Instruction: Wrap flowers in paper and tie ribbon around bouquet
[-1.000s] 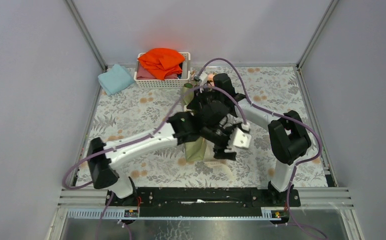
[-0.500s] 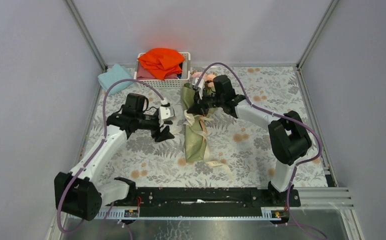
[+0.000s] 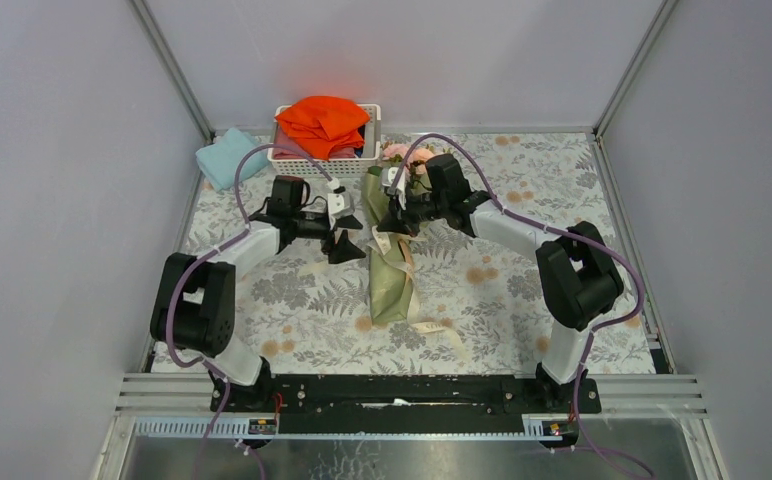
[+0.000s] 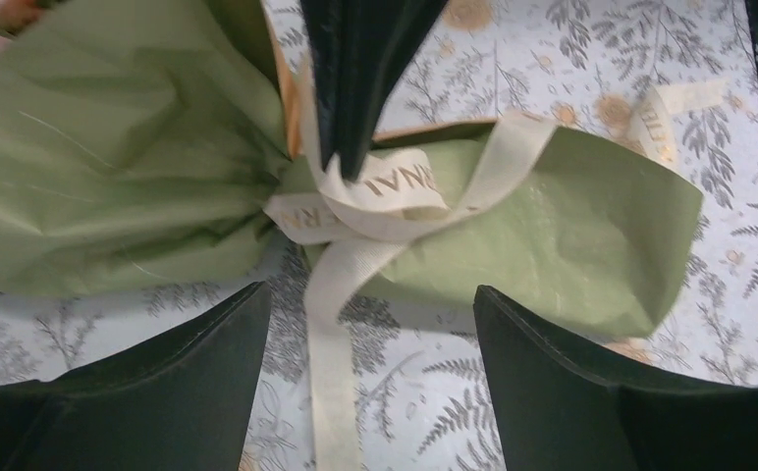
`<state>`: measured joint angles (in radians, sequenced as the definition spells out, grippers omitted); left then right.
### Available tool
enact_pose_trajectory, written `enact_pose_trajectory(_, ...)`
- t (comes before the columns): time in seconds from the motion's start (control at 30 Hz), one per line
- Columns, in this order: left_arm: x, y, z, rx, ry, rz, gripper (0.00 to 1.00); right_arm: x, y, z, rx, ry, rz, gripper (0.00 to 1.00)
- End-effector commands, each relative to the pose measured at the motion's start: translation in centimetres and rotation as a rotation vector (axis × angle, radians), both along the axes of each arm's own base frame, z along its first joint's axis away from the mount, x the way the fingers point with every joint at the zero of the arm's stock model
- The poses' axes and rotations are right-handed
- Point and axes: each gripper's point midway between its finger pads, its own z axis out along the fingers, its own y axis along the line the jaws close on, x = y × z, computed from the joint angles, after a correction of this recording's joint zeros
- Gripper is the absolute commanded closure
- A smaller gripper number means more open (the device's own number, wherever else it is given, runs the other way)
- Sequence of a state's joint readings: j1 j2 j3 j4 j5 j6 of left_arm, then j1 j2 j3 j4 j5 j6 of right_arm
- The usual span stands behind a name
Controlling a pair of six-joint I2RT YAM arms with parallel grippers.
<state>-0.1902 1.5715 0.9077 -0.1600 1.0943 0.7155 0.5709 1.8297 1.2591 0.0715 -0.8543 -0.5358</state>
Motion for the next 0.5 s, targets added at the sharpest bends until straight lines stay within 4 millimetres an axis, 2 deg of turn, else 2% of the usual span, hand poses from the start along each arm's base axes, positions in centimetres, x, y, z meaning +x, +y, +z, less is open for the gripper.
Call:
enact_pose_trajectory(0.0,2.9,-1.6,3.6,-0.119,-0.137,-0.008,0.18,0.5,1.0,4.9,0.084,-0.135,0.019,1.0)
enact_pose_trajectory(0.17,2.7,-2.4,3.9,-0.15,-0.1,-0.022,0.2,0.7,1.4,6.3,0.136,-0.143,0.008,1.0)
enact_pose_trajectory(0.3,2.6,-3.0,4.6,-0.173,-0.09,-0.021,0.34,0.6,1.6,7.3,0.164,-0.156,0.01,1.0)
enact_pose_trajectory(0.47,2.2,-3.3,3.9,-0.163,-0.062,-0.019,0.44,0.5,1.6,8.0,0.174,-0.164,0.013,1.0)
